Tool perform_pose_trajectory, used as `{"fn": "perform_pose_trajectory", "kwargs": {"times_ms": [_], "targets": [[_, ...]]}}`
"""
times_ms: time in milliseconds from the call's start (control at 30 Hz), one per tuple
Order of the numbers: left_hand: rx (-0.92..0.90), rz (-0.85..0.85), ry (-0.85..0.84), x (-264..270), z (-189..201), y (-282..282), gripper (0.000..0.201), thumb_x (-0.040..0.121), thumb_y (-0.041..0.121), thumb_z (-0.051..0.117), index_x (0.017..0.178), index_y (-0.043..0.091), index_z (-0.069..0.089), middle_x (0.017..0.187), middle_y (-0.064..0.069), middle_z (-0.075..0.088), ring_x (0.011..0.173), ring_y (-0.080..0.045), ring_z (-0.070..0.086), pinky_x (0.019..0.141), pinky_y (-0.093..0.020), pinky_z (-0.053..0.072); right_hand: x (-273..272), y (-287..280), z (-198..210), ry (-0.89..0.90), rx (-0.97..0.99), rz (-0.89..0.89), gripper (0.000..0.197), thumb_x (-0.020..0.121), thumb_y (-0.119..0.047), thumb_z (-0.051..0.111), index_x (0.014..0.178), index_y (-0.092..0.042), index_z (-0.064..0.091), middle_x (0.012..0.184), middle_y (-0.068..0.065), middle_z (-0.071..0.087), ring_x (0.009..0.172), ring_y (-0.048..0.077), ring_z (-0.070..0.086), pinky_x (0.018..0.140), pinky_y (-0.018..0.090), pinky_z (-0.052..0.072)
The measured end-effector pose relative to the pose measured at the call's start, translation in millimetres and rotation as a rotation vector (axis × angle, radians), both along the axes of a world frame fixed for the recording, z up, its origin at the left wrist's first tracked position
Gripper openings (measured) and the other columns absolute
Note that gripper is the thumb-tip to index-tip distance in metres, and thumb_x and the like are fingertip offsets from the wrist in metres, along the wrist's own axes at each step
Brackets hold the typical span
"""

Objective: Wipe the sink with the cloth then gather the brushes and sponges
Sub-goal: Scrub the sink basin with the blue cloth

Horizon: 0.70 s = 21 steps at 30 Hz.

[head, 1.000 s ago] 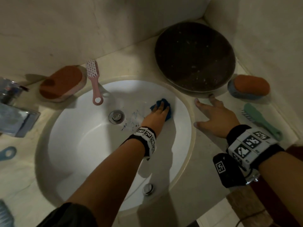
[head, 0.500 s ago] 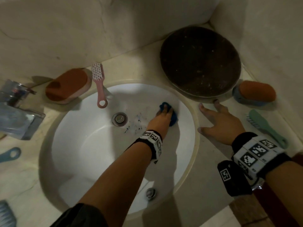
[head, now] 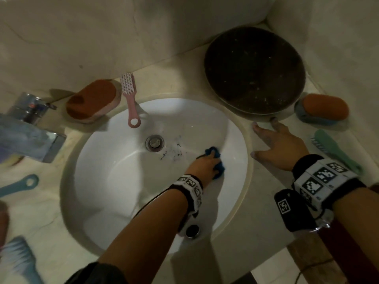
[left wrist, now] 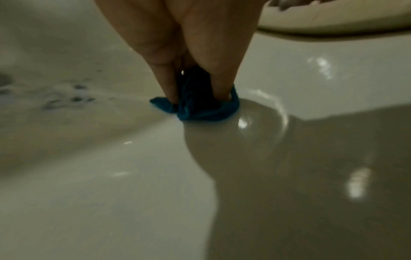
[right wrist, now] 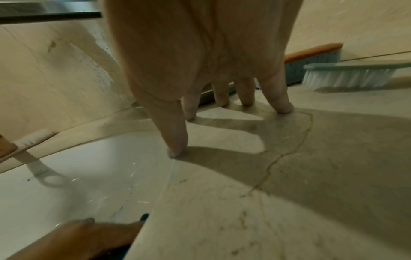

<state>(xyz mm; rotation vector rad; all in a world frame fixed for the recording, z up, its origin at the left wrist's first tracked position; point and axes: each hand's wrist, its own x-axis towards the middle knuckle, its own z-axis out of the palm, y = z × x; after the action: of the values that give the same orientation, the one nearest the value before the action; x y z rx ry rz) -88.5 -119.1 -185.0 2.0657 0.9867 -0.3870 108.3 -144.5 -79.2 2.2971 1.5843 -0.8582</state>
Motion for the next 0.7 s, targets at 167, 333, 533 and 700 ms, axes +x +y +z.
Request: {"fn": "perform_pose_trajectory", "kwargs": {"times_ms": [167,333,533,700], "targets": [[-0.002,0.082,0.211,-41.2,-13.0,30.8,0.040,0.092,0.006,0.050,0.132,0.006,0.048,0.140,-0.013,0.046,0.123,-0.030,0.050,0.102,-0.037,0.043,0.3,0.1,-1.0,0.003,0.007,-0.003,0.086,0.080,-0.047,0.065,0.145,-0.047,0.009,0.159,0.009,-0.001,0.146,0.033,0.006,0.117,0.044,0.022],[0.114,0.080,-0.015,-34.9,8.9,18.0,0.041,0.094,0.005,0.047,0.135,0.008,0.049,0.144,-0.010,0.043,0.127,-0.029,0.047,0.105,-0.029,0.032,1.1,0.8,-2.4,-0.004,0.000,0.003,0.085,0.080,-0.048,0.064,0.146,-0.046,0.009,0.159,0.009,-0.002,0.146,0.033,0.005,0.117,0.043,0.021],[0.097,0.081,0.137,-47.1,1.1,3.0,0.046,0.095,0.006,0.046,0.140,0.015,0.042,0.145,-0.011,0.041,0.130,-0.028,0.044,0.107,-0.034,0.034,0.3,1.2,-1.4,-0.006,-0.008,0.006,0.085,0.081,-0.046,0.064,0.146,-0.045,0.010,0.159,0.011,-0.002,0.146,0.034,0.004,0.116,0.043,0.020],[0.114,0.151,0.262,-61.5,14.3,22.4,0.045,0.095,0.008,0.047,0.139,0.012,0.043,0.140,-0.017,0.045,0.125,-0.034,0.048,0.104,-0.033,0.036,-3.9,1.1,2.1,-0.003,-0.026,-0.003,0.083,0.082,-0.044,0.062,0.147,-0.044,0.009,0.159,0.010,-0.005,0.145,0.038,0.002,0.117,0.045,0.018]]}}
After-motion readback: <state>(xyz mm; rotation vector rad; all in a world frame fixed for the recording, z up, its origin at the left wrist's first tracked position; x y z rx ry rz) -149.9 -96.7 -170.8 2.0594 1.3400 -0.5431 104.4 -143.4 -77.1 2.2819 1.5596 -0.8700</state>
